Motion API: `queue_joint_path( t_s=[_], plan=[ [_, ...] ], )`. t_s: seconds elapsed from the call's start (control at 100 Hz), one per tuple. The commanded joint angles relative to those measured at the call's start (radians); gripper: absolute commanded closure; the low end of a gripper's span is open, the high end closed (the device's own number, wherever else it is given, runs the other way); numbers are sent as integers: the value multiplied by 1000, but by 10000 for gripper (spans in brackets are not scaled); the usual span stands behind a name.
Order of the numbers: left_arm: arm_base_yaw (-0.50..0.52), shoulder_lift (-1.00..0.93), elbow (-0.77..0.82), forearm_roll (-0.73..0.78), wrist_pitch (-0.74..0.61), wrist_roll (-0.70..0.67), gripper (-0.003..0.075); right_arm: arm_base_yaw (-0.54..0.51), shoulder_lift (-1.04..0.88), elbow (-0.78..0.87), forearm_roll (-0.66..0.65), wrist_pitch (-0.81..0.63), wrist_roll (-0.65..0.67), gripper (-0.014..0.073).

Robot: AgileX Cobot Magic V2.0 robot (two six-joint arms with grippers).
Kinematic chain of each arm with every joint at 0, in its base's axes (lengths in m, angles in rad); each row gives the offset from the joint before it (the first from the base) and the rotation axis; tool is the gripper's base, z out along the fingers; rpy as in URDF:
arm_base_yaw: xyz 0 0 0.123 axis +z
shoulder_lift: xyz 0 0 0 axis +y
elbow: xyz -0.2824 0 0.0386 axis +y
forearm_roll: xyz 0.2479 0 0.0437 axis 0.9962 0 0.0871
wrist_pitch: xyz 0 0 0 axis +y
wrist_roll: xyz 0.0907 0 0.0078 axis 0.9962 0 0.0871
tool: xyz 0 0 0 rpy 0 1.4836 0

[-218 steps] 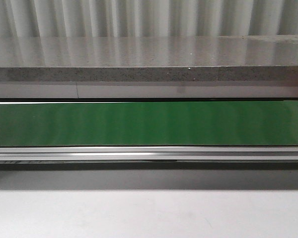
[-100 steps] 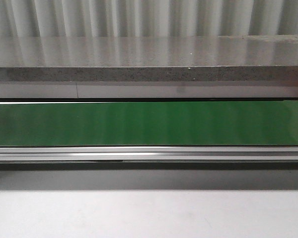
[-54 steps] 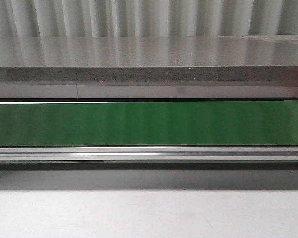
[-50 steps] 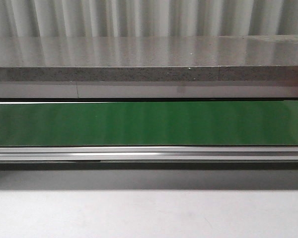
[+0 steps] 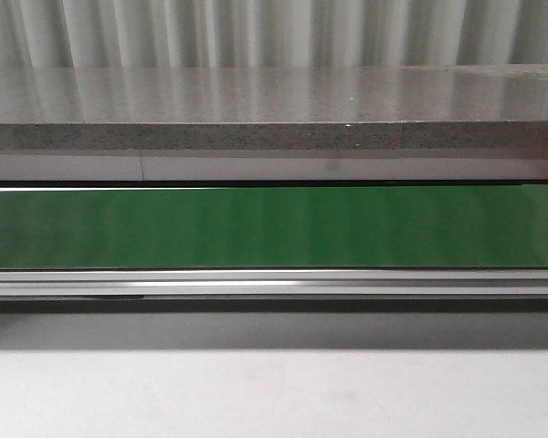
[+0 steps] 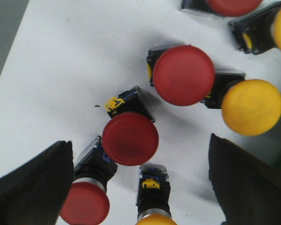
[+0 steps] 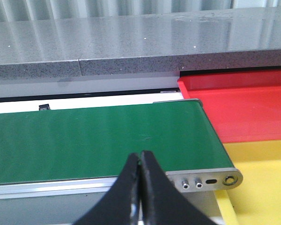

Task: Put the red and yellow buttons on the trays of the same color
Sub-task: 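Lift the yellow button with the left gripper, set it on the belt, release, then move the left gripper to a red button and grasp it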

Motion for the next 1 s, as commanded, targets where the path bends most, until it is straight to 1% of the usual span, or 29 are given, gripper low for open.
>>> queue_joint_path(
  t_s=[0.0,0.15,0.2,0.46,0.85,0.92,0.99],
  plan=[
    [9,-38,-27,6,46,3,154,1,-12,2,-12,-76,-4,660],
    [21,-36,-27,0,46,18,154,1,-12,2,-12,-76,-4,660],
    [22,-36,-19,-26,46,18,154,1,-12,2,-12,-76,-4,660],
    [32,-32,21,-10,11,22,154,1,-12,2,-12,-76,-4,660],
    [32,64,21,0,-16,22,155,1,-12,2,-12,-76,-4,660],
    [32,64,21,0,-34,22,186,1,-12,2,-12,-76,-4,660],
    [32,64,21,0,-45,22,265,1,-12,2,-12,-76,-4,660]
  ],
)
